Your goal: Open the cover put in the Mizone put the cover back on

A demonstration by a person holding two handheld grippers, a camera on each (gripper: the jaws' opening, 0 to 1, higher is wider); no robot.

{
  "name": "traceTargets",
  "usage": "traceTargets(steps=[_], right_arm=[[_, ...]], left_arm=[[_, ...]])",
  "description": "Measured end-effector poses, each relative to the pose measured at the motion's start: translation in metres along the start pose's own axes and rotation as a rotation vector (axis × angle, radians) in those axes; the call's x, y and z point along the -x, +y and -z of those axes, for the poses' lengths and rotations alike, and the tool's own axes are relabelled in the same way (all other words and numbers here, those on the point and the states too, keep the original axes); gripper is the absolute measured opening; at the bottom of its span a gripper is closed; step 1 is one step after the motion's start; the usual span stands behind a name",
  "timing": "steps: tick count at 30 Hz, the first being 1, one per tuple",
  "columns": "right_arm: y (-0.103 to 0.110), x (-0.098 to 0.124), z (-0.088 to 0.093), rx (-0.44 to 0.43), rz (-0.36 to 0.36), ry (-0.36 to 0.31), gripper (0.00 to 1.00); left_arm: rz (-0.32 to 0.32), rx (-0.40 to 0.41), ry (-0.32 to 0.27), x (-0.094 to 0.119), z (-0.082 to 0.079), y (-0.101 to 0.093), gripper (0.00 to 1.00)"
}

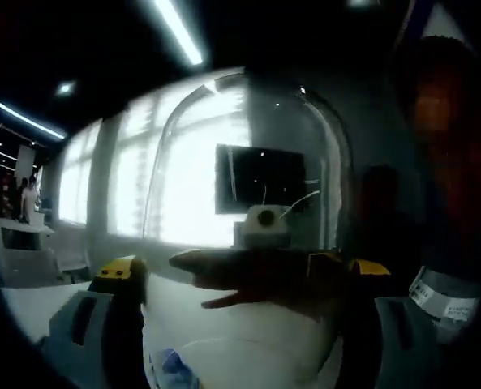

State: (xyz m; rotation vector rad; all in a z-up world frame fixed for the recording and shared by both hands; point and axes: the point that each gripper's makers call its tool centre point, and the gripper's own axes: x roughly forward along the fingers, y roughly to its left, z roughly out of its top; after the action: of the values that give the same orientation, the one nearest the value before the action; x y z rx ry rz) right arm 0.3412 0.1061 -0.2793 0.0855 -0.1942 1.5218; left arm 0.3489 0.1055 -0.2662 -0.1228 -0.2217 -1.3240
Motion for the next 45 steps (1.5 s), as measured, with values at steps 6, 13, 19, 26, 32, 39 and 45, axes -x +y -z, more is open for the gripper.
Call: traceTargets(steps=[6,13,19,26,32,39,45], right_arm=[[-0.014,-0.002,0.004,0.001,-0.005,-0.001,0.9],[-0.033,0.0,0.011,-0.002,0.004,0.021,0.9],[-0.041,0.005,0.018,-0.004,0.007,0.009,0.9],[-0.052,0.008,0.031,-0.024,0.008,0.017,0.9],[-0.062,0.009,0.047,-0.032,0.014,0.027,0.9],[-0.075,0.013,0.072,-0.076,0.02,0.029,0.9],[-0.077,0.016,0.089,-0.067,0.019,0.05,0.9]], left_arm=[[-0.005,-0.009,-0.005,-0.003,0.003,0.014,0.86],[-0.006,0.013,0.018,-0.006,0.021,0.032,0.86],[-0.005,0.028,0.033,-0.009,0.035,0.04,0.86],[-0.011,0.036,0.047,-0.011,0.044,0.047,0.86],[-0.007,0.043,0.072,-0.011,0.061,0.059,0.86],[-0.015,0.083,0.096,-0.008,0.084,0.073,0.86],[-0.008,0.072,0.123,-0.006,0.101,0.075,0.86]])
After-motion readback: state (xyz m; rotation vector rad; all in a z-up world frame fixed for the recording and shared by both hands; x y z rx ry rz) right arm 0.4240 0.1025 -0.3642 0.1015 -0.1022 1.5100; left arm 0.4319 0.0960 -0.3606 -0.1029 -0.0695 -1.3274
